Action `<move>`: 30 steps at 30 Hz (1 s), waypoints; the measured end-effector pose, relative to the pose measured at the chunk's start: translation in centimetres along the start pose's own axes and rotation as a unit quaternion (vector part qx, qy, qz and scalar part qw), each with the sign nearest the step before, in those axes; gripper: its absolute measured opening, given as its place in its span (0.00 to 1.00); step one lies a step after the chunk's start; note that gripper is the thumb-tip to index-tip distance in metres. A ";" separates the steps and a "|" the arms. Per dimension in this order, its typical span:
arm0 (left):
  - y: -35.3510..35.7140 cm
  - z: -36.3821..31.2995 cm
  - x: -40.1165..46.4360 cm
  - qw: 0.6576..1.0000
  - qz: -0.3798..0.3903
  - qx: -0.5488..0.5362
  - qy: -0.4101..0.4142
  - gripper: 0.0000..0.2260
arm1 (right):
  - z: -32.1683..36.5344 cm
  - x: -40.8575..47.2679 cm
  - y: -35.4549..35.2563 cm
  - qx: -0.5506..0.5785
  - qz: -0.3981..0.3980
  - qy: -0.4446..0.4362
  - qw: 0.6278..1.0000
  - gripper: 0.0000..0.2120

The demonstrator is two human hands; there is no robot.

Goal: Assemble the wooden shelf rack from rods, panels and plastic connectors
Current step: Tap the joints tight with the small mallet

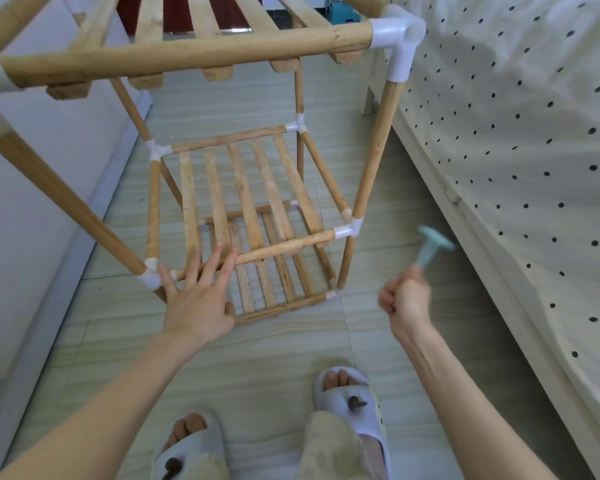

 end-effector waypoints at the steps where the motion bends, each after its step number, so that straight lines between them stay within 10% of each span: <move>1: 0.0 0.0 0.0 1.000 0.000 0.002 0.000 0.42 | -0.2 -0.5 0.3 -0.039 0.049 0.003 0.998 0.18; 6: 0.0 0.1 0.1 1.000 -0.006 -0.004 0.000 0.41 | 0.4 -0.1 -0.4 -0.018 -0.001 -0.014 1.000 0.18; 9: -0.1 0.1 0.1 1.000 -0.007 0.004 0.000 0.41 | -0.5 -0.4 0.7 -0.149 0.113 -0.026 0.982 0.17; 12: 0.0 0.2 0.1 1.000 -0.008 -0.004 0.000 0.41 | 0.9 0.2 -0.6 -0.182 0.002 -0.092 0.979 0.17; 19: 0.0 0.0 0.1 1.000 -0.002 -0.001 -0.004 0.41 | 0.6 -4.2 -3.8 -0.416 0.050 -0.434 0.798 0.13; 23: -0.2 0.0 0.2 1.000 0.010 0.006 -0.002 0.40 | 6.4 -5.7 -1.0 -0.336 0.041 -0.621 0.707 0.12; 26: -0.4 0.0 0.1 1.000 0.007 -0.001 -0.004 0.40 | 7.2 -5.6 0.1 -0.294 -0.002 -0.588 0.754 0.11; 30: -0.5 -0.2 0.1 1.000 0.006 -0.013 -0.004 0.41 | 2.2 -3.0 -0.6 -0.555 0.059 -0.409 0.722 0.12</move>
Point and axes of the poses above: each hand's wrist, its own x-axis towards the middle knuckle, its own y-axis out of the palm, z = x × y, the point moved 3 cm from there along x, towards the middle knuckle, and after that the axes turned 12 degrees about -z, right-handed, at the moved point
